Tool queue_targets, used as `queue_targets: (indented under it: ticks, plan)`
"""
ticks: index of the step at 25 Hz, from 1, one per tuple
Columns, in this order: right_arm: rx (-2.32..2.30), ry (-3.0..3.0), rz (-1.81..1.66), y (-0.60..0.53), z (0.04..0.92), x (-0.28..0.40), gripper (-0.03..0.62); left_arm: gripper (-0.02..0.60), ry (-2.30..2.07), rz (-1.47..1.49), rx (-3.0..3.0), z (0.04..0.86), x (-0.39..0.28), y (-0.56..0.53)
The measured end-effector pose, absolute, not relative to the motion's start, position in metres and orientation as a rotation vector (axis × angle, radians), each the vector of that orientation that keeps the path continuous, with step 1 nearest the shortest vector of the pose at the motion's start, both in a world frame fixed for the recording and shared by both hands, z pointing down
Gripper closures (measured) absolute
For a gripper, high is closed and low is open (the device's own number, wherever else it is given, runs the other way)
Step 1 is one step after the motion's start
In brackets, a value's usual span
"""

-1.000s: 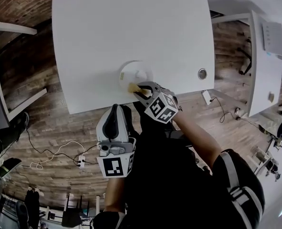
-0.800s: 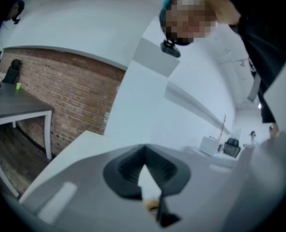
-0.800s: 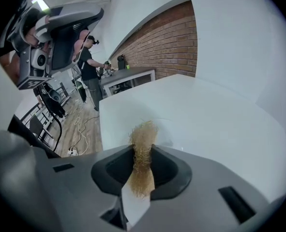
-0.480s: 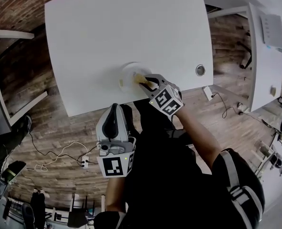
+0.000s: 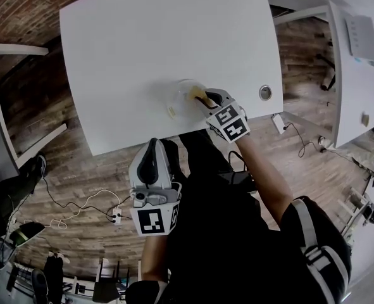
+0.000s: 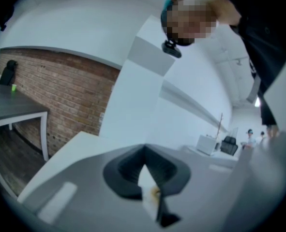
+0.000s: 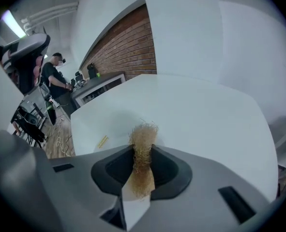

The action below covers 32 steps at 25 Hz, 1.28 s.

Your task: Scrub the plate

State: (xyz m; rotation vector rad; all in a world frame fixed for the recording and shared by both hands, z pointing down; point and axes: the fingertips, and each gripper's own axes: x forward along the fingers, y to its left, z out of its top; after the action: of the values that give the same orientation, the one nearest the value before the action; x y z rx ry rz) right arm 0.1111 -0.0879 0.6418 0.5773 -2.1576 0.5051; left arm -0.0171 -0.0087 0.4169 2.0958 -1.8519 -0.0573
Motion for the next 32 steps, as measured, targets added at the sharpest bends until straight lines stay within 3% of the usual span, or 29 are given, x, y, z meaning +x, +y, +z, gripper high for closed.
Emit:
queue_targets:
  ticks: [18, 32]
  plan:
    - [0.844, -2.147, 0.559, -0.140, 0.611, 0.154, 0.514, 0.579, -1.855, -0.098, 2.176, 0.386, -0.015, -0.017]
    - [1.057, -2.438, 0.430, -0.134, 0.468, 0.131, 0.514, 0.578, -1.862, -0.230, 2.296, 0.309, -0.025, -0.022]
